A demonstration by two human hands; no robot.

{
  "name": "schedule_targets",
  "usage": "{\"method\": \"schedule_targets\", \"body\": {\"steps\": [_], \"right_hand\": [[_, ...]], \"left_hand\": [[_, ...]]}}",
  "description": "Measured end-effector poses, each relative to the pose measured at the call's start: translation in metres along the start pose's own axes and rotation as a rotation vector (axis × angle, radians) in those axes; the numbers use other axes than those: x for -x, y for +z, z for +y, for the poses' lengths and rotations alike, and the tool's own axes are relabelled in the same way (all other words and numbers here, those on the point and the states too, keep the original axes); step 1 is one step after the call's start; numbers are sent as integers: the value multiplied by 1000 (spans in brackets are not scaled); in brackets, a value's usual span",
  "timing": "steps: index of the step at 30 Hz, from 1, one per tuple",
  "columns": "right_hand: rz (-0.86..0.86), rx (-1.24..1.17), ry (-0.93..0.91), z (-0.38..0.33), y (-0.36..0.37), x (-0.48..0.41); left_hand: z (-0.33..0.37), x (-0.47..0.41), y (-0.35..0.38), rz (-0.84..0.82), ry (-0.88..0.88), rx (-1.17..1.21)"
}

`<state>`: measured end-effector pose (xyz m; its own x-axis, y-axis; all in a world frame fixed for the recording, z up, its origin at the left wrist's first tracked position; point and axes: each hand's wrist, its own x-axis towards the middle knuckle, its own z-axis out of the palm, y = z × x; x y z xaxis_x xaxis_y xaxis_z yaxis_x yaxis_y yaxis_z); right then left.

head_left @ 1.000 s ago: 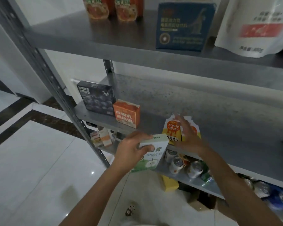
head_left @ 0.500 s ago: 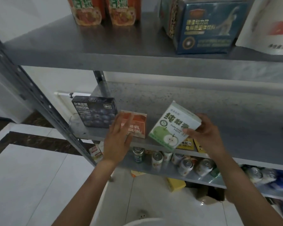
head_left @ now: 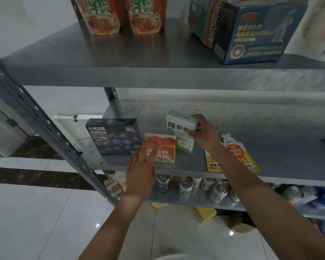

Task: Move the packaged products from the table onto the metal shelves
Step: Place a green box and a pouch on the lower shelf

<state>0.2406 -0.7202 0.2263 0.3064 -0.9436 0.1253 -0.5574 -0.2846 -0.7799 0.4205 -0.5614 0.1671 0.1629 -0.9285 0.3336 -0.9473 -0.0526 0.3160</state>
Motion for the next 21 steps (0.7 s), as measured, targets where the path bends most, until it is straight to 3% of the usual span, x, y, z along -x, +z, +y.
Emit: {"method": "schedule_targets", "body": {"steps": [5, 11, 21], "right_hand": [[-239, -38, -49, -18, 14, -21], [-373, -110, 3, -26, 15, -26], [-381, -303, 95, -27, 19, -14]], "left_hand": [[2, -1, 1, -4, -14, 3], [3, -3, 0, -37, -7, 0], [6, -1, 1, -61, -38, 19]]}}
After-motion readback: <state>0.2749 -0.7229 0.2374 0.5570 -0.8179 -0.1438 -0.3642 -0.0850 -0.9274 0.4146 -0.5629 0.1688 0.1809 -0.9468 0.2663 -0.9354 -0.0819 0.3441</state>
